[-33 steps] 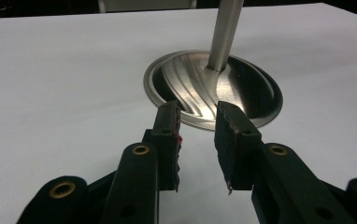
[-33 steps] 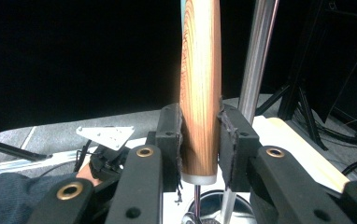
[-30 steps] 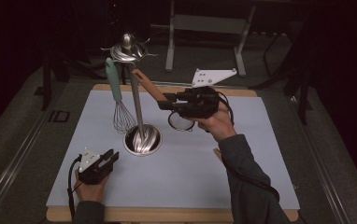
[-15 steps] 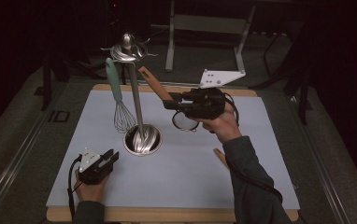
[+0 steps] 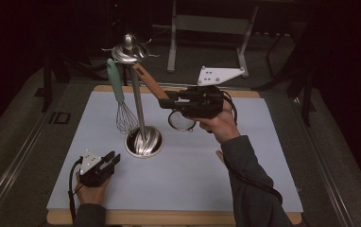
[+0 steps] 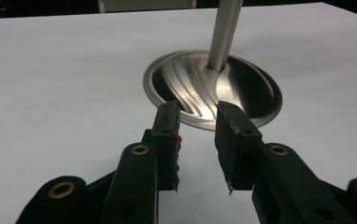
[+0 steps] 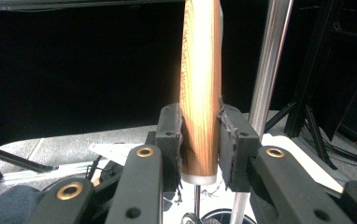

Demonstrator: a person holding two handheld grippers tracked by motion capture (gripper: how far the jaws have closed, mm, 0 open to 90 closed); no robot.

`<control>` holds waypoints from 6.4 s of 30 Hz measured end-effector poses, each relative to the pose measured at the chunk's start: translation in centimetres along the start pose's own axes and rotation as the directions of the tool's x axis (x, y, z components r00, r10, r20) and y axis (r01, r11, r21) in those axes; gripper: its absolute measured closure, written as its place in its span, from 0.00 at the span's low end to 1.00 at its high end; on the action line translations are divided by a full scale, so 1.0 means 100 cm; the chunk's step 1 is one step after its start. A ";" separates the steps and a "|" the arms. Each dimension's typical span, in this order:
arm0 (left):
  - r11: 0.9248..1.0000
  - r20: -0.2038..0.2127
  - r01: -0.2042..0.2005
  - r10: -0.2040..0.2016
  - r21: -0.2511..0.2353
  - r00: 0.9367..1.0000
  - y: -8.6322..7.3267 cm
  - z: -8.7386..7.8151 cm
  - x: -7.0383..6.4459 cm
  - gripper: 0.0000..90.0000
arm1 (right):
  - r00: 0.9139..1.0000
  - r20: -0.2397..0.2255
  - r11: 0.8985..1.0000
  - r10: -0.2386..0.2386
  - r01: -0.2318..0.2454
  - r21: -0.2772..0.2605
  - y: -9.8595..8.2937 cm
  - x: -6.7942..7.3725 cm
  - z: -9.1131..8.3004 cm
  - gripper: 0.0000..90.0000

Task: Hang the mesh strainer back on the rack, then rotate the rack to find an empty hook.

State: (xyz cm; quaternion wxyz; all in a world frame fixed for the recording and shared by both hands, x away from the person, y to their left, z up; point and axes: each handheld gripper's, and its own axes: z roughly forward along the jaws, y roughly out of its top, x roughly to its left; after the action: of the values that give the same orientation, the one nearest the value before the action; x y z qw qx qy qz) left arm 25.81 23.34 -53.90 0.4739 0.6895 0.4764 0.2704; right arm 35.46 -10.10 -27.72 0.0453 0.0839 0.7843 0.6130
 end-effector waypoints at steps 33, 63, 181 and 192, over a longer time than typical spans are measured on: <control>1.000 0.005 0.001 -0.001 -0.004 1.000 0.000 0.000 0.000 0.78 | 0.995 0.082 0.993 0.053 -0.062 0.103 -0.004 -0.007 0.043 0.75; 1.000 -0.001 -0.010 0.010 -0.006 1.000 0.000 0.000 -0.003 0.78 | 0.978 0.187 0.945 -0.092 0.027 0.325 -0.040 -0.008 0.017 0.76; 0.716 0.198 0.123 0.021 -0.687 0.980 0.226 -0.054 -0.019 1.00 | 0.832 0.526 0.882 0.177 -0.371 0.290 -0.260 0.000 -0.128 0.82; 0.731 0.182 0.083 0.058 -0.677 0.982 0.231 -0.056 -0.021 1.00 | 0.829 0.528 0.879 0.185 -0.379 0.288 -0.262 0.000 -0.127 0.82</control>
State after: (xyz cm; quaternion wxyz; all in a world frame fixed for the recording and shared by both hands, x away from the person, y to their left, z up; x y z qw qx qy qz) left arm 29.65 21.43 -30.40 0.7387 0.4871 0.3009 0.3556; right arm 31.24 -28.30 -50.00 0.1302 0.3590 0.8295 0.4075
